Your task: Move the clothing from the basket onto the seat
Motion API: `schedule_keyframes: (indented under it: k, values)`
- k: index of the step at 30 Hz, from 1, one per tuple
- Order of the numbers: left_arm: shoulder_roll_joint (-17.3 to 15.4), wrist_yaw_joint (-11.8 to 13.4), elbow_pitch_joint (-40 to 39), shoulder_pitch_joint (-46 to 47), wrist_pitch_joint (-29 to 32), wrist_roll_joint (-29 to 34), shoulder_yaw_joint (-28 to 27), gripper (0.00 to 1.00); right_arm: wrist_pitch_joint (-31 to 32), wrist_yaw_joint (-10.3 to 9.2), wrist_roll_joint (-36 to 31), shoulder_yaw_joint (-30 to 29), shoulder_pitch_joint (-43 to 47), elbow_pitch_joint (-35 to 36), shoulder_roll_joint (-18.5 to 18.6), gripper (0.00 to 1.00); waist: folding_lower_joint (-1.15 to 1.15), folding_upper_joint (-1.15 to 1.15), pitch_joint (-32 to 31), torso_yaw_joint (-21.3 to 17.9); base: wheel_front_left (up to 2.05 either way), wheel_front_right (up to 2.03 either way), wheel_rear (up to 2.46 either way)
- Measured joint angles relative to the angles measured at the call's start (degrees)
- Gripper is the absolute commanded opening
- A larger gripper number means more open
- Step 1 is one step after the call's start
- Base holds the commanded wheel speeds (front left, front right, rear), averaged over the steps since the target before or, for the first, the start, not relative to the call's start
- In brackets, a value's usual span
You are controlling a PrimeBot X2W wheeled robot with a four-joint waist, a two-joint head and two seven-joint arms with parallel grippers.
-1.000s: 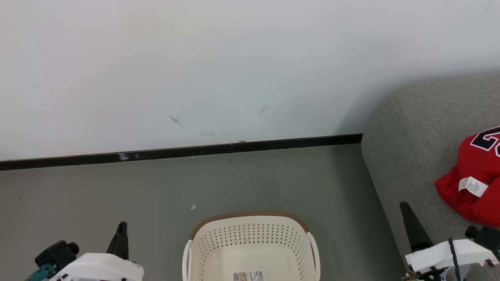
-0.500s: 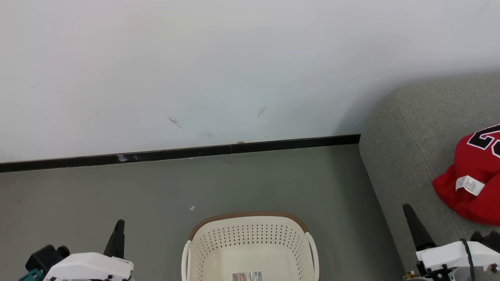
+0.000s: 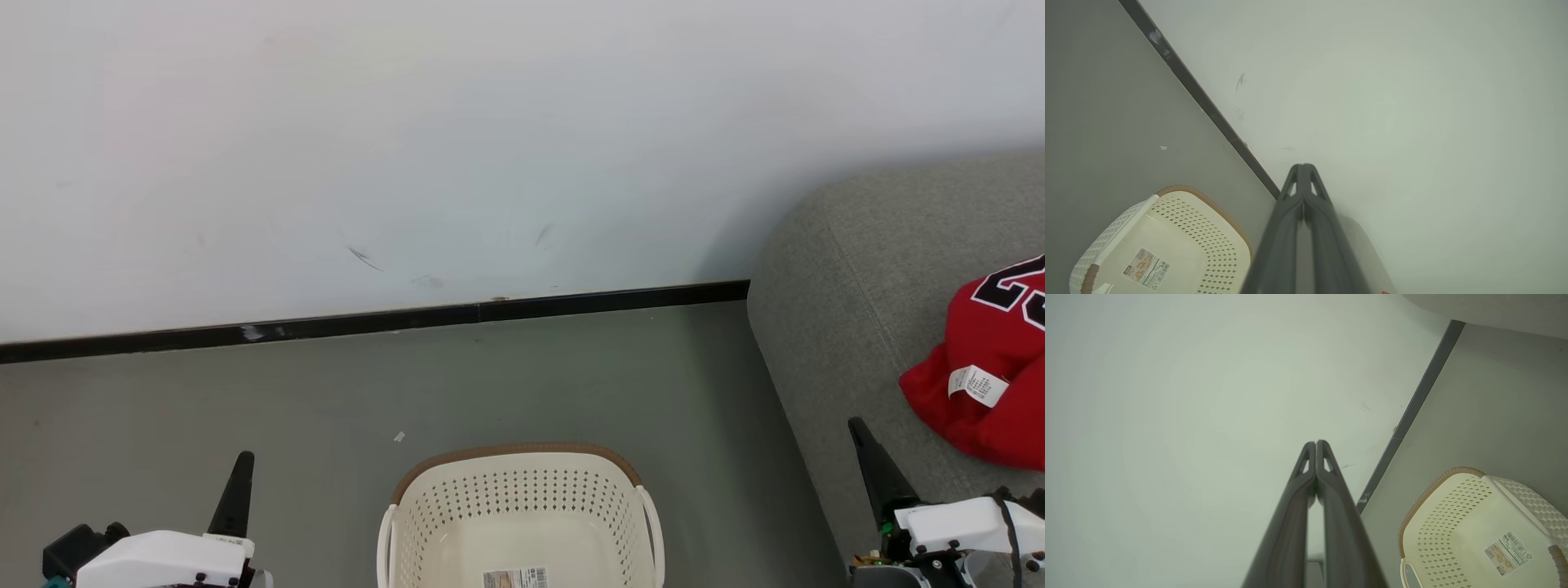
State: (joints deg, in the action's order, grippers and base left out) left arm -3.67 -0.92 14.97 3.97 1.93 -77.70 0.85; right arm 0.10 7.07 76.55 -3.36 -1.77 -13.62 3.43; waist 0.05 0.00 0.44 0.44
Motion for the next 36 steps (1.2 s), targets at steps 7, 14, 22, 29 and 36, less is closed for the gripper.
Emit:
schedule_keyframes:
  k: [7,14,22,29,36]
  values:
    - [0.4,-1.9,0.0,0.0,1.4,-5.2,-1.6,0.0,1.2,0.0,6.0,-0.3,0.0,-0.3,0.1,0.0,-0.01,0.0,-0.1,-0.2,0.0,0.0,0.0]
    - [1.0,-3.9,0.0,0.0,2.6,-10.0,-3.3,0.0,2.4,0.0,12.2,-0.8,-1.1,-0.9,0.3,0.0,-0.02,0.0,-0.2,-0.3,0.0,0.0,0.0]
    - [1.5,-5.4,0.0,0.0,3.7,-14.5,-4.8,0.0,3.3,0.0,17.8,-1.1,-1.1,-1.3,0.6,0.0,-0.02,0.0,-0.3,-0.5,0.0,0.0,0.0]
    - [1.6,-5.6,0.1,0.0,3.8,-14.6,-4.9,0.0,3.4,0.0,17.8,-1.1,-1.1,-1.4,0.6,0.0,-0.02,0.0,-0.3,-0.5,0.0,0.0,0.0]
    - [1.6,-5.8,0.2,0.0,3.8,-14.6,-4.9,0.0,3.4,0.0,17.8,-1.2,-1.1,-1.5,0.6,0.0,-0.02,0.0,-0.3,-0.5,0.0,0.0,0.0]
